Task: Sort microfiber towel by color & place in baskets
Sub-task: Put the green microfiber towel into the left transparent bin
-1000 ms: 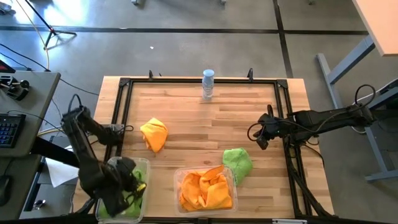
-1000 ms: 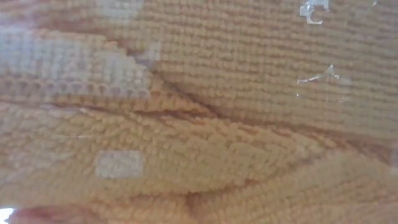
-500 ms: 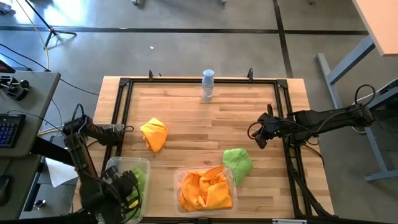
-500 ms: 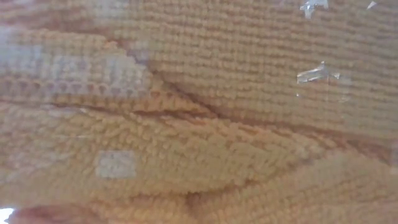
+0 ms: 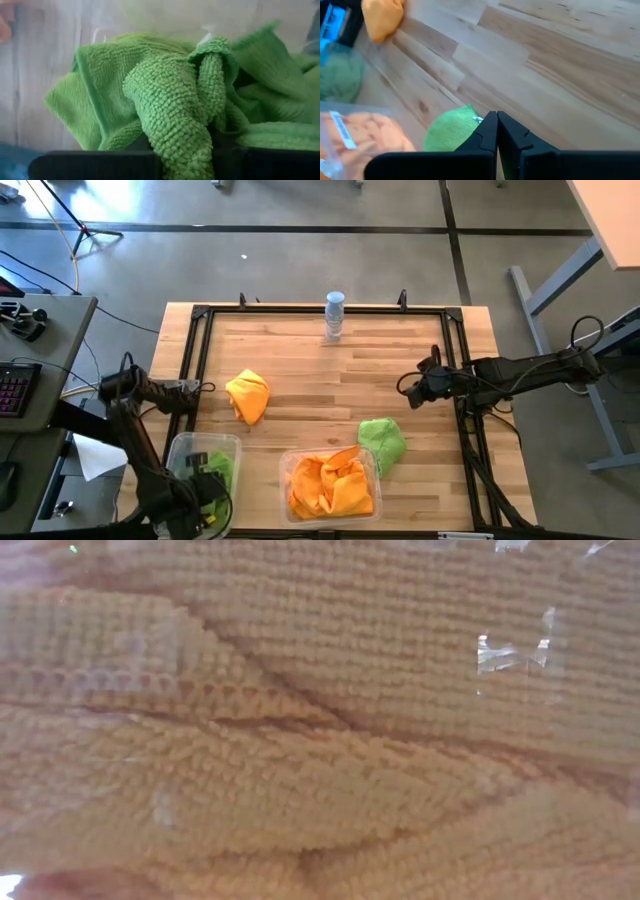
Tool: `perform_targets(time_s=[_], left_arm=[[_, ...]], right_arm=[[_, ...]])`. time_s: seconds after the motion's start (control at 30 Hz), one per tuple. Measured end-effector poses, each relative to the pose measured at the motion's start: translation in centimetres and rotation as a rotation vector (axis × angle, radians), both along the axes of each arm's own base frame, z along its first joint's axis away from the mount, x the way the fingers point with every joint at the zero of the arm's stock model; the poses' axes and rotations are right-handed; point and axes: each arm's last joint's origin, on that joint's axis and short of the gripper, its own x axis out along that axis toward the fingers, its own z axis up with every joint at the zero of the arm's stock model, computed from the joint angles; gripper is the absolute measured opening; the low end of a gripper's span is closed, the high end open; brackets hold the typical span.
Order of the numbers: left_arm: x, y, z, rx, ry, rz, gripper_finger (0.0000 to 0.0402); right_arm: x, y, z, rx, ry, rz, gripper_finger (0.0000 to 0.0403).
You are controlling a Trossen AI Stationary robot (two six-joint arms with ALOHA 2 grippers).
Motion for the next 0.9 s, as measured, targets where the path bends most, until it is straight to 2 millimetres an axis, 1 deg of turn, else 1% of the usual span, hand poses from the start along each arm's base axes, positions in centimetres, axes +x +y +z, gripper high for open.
perform_targets(time_s=[0.13, 0.27, 0.33, 0.43, 0.53, 0.67, 0.9], left_arm=[[-0.1, 0.3, -1.8, -0.015, 0.021, -0.088, 0.0028], [-0.1, 0.3, -3.3, -0.06, 0.001, -0.146, 0.0028], [-0.2, 0.5, -3.7, -0.066, -0.003, -0.134, 0.0028], [-0.3, 0.7, -3.8, -0.053, 0.005, -0.091, 0.0033], [-0.4, 0.9, -3.7, -0.045, 0.014, -0.095, 0.0044], [-0.4, 1.4, -2.9, -0.071, 0.018, -0.088, 0.0074], [-0.7, 2.5, 0.3, -0.18, -0.025, -0.073, 0.0136]], right_arm=[[0.3, 0.0, 0.3, 0.022, -0.045, -0.031, 0.0], [0.6, 0.0, 0.6, 0.023, -0.091, -0.068, 0.0], [0.7, -0.1, 0.7, 0.017, -0.111, -0.077, 0.0], [0.8, -0.1, 0.8, 0.008, -0.128, -0.089, 0.0], [0.9, -0.1, 0.9, 0.002, -0.136, -0.096, 0.0], [0.9, -0.1, 0.8, 0.0, -0.131, -0.096, 0.0], [1.3, -0.1, 0.3, -0.033, -0.089, -0.068, 0.0]])
